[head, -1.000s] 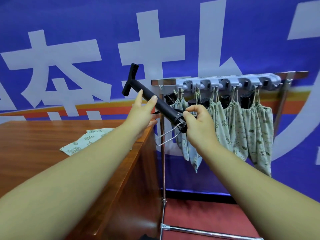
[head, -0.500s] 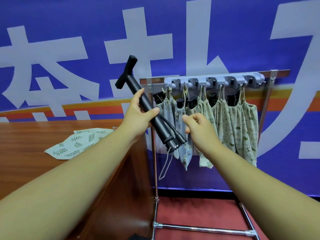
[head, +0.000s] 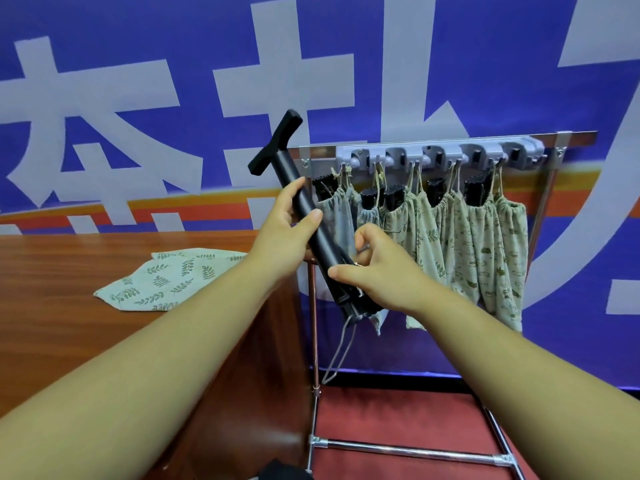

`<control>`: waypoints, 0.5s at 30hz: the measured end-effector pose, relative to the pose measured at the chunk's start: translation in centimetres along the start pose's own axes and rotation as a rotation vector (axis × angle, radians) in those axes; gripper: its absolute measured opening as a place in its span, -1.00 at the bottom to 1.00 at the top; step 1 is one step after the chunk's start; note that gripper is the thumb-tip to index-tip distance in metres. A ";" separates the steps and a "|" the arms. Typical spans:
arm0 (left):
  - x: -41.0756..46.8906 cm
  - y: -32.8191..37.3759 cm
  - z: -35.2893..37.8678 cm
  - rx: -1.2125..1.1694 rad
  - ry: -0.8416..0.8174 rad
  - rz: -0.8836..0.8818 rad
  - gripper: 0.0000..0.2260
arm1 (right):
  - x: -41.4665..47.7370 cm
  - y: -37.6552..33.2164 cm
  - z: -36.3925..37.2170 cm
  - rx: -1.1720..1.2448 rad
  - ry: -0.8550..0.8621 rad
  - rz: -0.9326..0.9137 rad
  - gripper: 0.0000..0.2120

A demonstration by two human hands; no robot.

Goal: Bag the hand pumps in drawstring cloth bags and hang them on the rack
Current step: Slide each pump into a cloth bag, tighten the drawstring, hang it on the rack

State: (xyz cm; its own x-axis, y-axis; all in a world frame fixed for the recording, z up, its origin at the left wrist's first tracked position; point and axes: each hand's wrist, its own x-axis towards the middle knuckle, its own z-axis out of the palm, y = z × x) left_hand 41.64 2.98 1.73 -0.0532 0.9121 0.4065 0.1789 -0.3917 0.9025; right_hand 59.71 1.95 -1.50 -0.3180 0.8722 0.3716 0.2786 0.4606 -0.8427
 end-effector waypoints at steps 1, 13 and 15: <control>0.2 -0.3 -0.2 -0.013 0.017 -0.025 -0.52 | -0.1 0.2 0.1 -0.030 -0.007 -0.006 -0.54; -0.4 -1.3 -1.6 -0.022 0.074 -0.059 -0.58 | 0.7 0.8 1.7 -0.102 0.093 0.153 -0.36; -0.5 -1.5 -1.8 0.003 0.072 -0.051 -0.59 | 1.0 0.8 2.0 -0.127 0.067 0.197 -0.32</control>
State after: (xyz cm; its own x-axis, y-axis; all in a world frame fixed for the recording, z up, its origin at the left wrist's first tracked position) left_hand 39.58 2.93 0.44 -0.1331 0.9197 0.3693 0.1772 -0.3445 0.9219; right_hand 57.80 2.85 -2.55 -0.1865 0.9543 0.2336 0.4421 0.2939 -0.8475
